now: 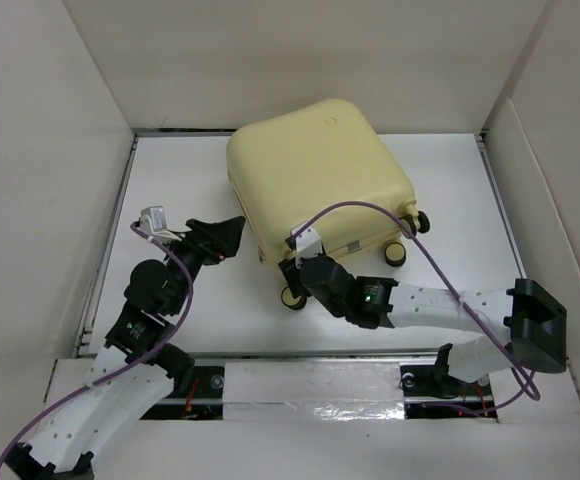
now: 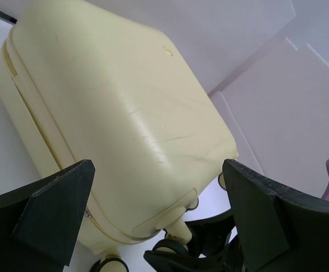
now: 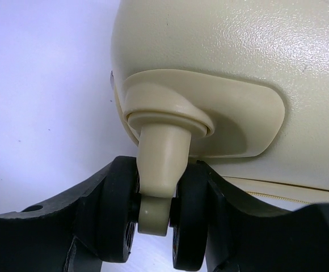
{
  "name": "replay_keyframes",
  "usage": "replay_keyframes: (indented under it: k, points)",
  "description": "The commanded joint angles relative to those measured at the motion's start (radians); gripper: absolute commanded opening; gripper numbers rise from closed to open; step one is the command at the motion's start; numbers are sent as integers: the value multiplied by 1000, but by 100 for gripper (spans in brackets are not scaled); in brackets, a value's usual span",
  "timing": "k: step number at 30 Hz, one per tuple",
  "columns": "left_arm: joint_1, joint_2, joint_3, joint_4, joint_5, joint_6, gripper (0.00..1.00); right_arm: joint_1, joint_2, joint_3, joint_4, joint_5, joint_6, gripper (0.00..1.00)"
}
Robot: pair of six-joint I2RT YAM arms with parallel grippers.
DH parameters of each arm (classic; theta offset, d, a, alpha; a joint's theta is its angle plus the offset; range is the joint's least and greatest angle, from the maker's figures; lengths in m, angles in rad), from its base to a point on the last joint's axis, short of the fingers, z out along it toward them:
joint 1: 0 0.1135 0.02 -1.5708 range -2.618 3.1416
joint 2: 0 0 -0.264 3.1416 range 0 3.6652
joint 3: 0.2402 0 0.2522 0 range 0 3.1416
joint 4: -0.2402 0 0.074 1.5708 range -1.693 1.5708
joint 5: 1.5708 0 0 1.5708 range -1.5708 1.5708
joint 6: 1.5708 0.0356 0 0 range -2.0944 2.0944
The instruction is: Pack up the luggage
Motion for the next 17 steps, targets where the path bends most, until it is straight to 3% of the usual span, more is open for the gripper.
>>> replay_keyframes:
  k: [1,2,3,4,8,17]
  points:
    - [0,-12,89,-152,47,25,97,94,-7,84,188,-209,-59,25]
    - [0,-13,106,-167,55,42,99,94,-21,89,166,-184,-59,35]
    - [0,-13,135,-174,62,56,99,94,-35,95,146,-132,-70,90]
    - [0,-12,149,-207,67,65,99,94,-48,104,123,-109,-81,100]
    - [0,4,212,-244,84,116,99,94,-177,140,-4,-3,-122,100]
    - [0,16,264,-221,93,154,99,81,-539,54,42,114,-257,100]
